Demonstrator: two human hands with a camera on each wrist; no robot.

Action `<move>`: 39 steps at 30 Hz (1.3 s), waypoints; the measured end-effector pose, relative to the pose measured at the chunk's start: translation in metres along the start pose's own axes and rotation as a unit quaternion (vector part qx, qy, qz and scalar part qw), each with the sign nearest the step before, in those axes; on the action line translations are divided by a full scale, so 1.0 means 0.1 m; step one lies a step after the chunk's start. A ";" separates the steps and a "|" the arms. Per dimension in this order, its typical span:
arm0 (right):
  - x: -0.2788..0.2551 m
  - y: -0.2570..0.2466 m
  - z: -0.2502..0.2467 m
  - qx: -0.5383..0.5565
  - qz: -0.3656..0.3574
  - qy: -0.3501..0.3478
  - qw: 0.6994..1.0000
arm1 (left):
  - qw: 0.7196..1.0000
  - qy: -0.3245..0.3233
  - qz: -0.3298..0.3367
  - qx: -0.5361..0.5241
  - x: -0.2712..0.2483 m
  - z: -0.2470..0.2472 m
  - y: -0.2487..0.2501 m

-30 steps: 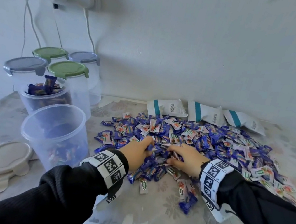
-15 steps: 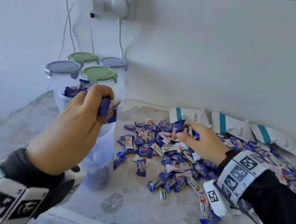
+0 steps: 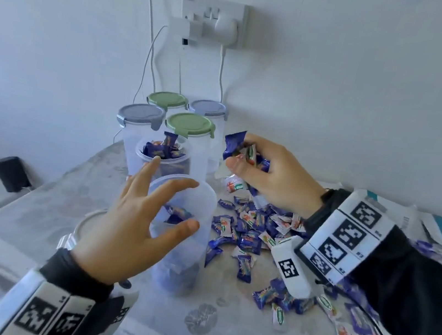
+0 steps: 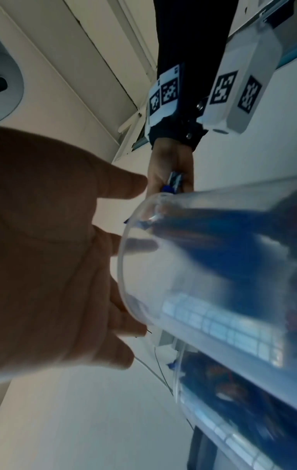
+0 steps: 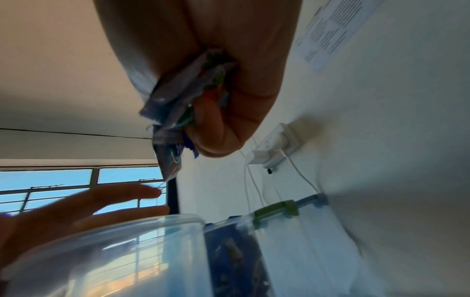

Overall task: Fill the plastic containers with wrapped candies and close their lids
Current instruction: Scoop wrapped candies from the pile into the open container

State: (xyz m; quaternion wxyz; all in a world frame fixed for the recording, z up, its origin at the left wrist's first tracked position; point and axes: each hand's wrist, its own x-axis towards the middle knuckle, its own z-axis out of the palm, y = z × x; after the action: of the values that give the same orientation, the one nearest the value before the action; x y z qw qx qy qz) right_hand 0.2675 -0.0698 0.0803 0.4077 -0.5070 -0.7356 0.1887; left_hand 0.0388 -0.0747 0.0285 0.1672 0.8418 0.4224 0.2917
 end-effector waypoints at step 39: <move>-0.27 0.08 0.70 0.034 0.000 -0.100 0.994 | 0.989 0.091 -0.061 -0.102 -0.04 0.16 0.05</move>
State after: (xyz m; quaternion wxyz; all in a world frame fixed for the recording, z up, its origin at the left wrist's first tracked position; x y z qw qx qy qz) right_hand 0.2209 -0.0815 0.0224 0.3494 -0.4713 -0.7659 0.2631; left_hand 0.0504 -0.0813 0.0175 0.2307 0.7628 0.4543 0.3981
